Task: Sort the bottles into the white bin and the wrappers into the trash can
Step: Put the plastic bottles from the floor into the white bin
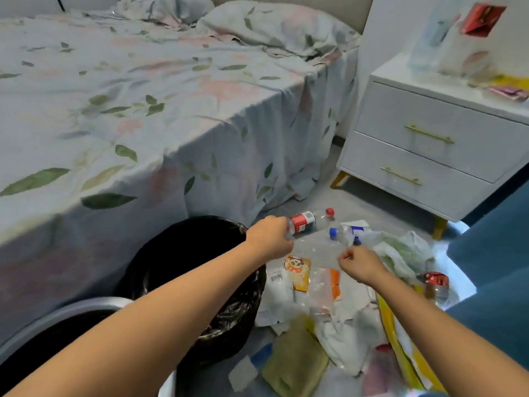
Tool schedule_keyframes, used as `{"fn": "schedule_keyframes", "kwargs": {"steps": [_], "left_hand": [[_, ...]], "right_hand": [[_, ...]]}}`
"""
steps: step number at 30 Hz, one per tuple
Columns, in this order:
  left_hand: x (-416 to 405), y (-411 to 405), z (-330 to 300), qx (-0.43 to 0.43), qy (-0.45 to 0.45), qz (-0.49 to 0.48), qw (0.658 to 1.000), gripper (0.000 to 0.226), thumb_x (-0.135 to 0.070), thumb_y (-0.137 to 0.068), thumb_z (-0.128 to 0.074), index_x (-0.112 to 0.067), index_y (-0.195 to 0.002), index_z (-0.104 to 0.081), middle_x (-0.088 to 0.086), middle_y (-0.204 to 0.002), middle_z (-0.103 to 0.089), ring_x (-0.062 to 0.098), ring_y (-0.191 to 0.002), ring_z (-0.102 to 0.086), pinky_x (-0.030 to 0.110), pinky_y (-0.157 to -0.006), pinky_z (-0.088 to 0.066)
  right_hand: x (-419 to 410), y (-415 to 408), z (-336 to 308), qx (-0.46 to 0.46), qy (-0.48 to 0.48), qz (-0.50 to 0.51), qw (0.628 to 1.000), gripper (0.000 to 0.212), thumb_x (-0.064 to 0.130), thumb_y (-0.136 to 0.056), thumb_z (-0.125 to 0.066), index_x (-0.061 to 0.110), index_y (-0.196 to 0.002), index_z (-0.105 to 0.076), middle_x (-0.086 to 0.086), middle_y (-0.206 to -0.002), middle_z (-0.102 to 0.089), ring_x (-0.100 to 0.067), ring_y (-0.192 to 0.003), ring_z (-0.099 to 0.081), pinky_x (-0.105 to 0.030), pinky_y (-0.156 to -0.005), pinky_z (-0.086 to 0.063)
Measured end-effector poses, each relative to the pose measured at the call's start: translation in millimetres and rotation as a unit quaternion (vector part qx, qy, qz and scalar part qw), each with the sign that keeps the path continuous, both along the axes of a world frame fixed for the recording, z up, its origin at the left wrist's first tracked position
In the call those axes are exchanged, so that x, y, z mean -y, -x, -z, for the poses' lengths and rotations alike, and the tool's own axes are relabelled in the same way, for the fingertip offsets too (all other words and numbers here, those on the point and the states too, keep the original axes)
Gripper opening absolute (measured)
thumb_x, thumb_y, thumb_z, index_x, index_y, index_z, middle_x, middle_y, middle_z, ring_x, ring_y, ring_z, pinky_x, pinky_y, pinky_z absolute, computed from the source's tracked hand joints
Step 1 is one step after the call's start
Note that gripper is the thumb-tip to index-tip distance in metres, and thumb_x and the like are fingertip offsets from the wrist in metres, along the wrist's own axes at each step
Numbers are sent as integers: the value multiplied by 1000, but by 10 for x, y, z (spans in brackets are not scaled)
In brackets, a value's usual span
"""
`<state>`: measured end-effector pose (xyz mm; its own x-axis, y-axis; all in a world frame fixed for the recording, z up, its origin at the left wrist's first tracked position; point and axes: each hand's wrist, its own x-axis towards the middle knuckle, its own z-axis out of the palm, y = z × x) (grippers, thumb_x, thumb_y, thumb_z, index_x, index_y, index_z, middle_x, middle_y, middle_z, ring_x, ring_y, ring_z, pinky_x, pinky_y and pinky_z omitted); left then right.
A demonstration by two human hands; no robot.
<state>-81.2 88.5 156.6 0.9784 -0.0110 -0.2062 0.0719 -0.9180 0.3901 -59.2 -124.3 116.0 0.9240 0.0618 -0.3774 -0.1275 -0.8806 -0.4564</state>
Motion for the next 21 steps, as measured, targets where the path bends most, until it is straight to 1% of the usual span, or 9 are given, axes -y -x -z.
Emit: {"fn": "schedule_keyframes", "kwargs": {"steps": [3,5,7,9,11,13,15,18,21], "left_hand": [[194,-582,320,-32,-26,-5,999,39,-29,-85,-58,-13,-121,-54,9,-119,-59,28,-108,-58,35,-83,-48],[266,-982,582,-55,-31,-21,998,41,-33,-81,-63,-13,-117,-56,9,-112,-61,27,-102,-60,35,-79,-49],[324,-1344,845,-69,-30,-38,996,44,-34,-76,-67,-14,-115,-60,7,-103,-62,26,-95,-61,33,-73,-49],[362,-1648,1121,-70,-30,-59,995,50,-36,-73,-69,-13,-116,-56,8,-108,-58,26,-98,-58,33,-72,-47],[397,-1897,1400,-74,-32,-75,994,56,-37,-74,-70,-12,-120,-50,9,-118,-52,27,-108,-53,35,-79,-46],[433,-2103,1658,-80,-41,-77,993,66,-40,-72,-74,-12,-124,-46,8,-124,-48,27,-115,-49,38,-89,-47],[493,-2267,1873,-85,-49,-67,993,72,-43,-69,-76,-12,-126,-45,8,-126,-48,26,-117,-48,39,-93,-47],[555,-2388,2135,-106,-41,-63,992,70,-40,-69,-77,-13,-125,-47,8,-124,-53,26,-113,-54,36,-89,-48],[590,-2414,2339,-122,-48,-58,990,71,-39,-69,-76,-14,-127,-44,7,-124,-54,26,-111,-56,33,-85,-48]], "right_hand": [[195,-286,412,-11,-20,29,999,23,10,-82,-54,13,-100,-68,-5,-107,-65,-22,-100,-61,-30,-87,-48],[305,-511,679,-14,-31,43,998,30,12,-81,-54,17,-108,-65,-5,-113,-64,-22,-103,-59,-30,-90,-48],[386,-731,922,-15,-33,58,998,31,14,-82,-54,18,-112,-63,-9,-110,-65,-23,-100,-60,-29,-88,-47],[431,-886,1137,-8,-47,70,996,30,12,-82,-54,17,-111,-63,-8,-98,-65,-22,-91,-60,-26,-80,-46],[459,-964,1334,7,-73,73,995,28,9,-82,-54,15,-108,-62,-2,-84,-61,-17,-80,-56,-21,-70,-41],[473,-951,1522,7,-96,66,993,26,7,-83,-53,17,-105,-60,2,-78,-58,-9,-70,-54,-10,-58,-38],[483,-870,1690,1,-114,55,992,26,7,-83,-53,23,-101,-60,3,-77,-61,-4,-66,-55,-7,-56,-41],[536,-746,1888,-1,-117,29,993,29,9,-82,-53,37,-87,-54,4,-74,-63,-2,-62,-55,-7,-59,-39],[589,-686,1990,-8,-109,13,994,25,12,-83,-51,36,-90,-56,7,-70,-59,2,-59,-54,-10,-62,-40]]}}
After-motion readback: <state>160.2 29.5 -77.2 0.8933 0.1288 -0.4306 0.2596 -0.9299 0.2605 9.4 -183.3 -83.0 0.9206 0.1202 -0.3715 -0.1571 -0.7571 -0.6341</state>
